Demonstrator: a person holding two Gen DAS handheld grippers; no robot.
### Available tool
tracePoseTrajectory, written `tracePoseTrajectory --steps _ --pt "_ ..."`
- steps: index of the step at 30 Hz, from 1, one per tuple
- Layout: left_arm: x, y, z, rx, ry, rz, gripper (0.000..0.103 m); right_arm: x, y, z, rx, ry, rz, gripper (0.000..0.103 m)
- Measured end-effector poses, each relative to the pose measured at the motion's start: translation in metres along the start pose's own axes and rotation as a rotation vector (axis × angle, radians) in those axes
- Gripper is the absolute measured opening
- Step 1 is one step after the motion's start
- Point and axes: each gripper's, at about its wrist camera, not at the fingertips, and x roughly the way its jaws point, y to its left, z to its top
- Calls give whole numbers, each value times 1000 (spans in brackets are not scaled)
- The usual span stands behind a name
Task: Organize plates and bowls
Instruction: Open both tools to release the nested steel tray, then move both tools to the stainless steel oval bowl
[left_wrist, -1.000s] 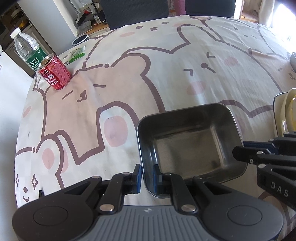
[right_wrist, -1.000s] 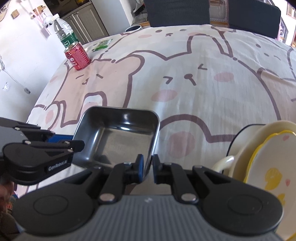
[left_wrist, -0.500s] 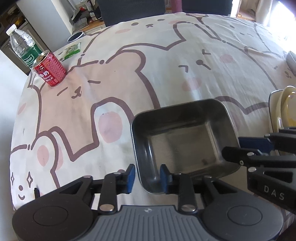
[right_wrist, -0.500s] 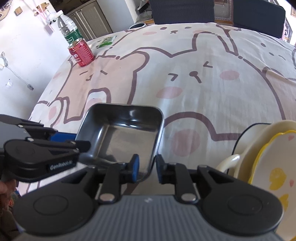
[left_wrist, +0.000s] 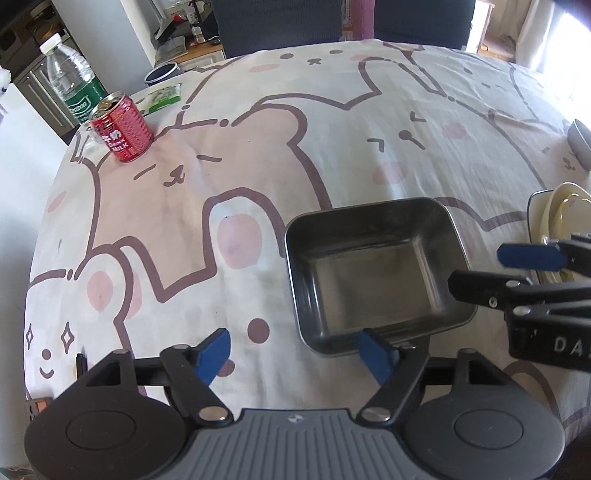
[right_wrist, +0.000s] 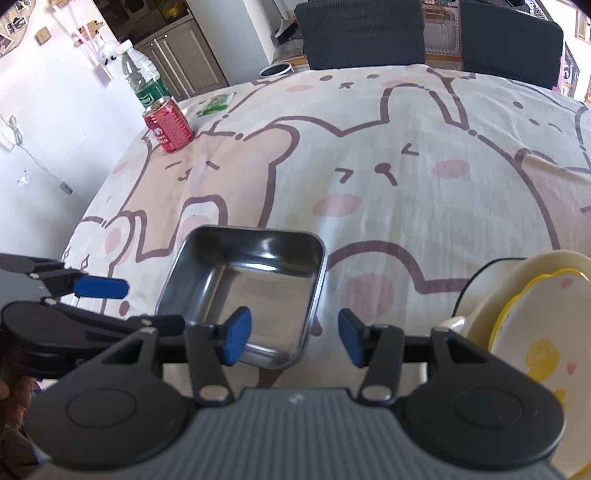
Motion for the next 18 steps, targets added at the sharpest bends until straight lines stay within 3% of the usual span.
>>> tracePoseTrajectory --steps 10,18 --pt "-28 16 -11 -62 -94 -5 99 -32 -6 2 -15 -104 12 98" --pt "-55 8 -3 -103 -267 -27 103 -81 -42 10 5 -250 39 103"
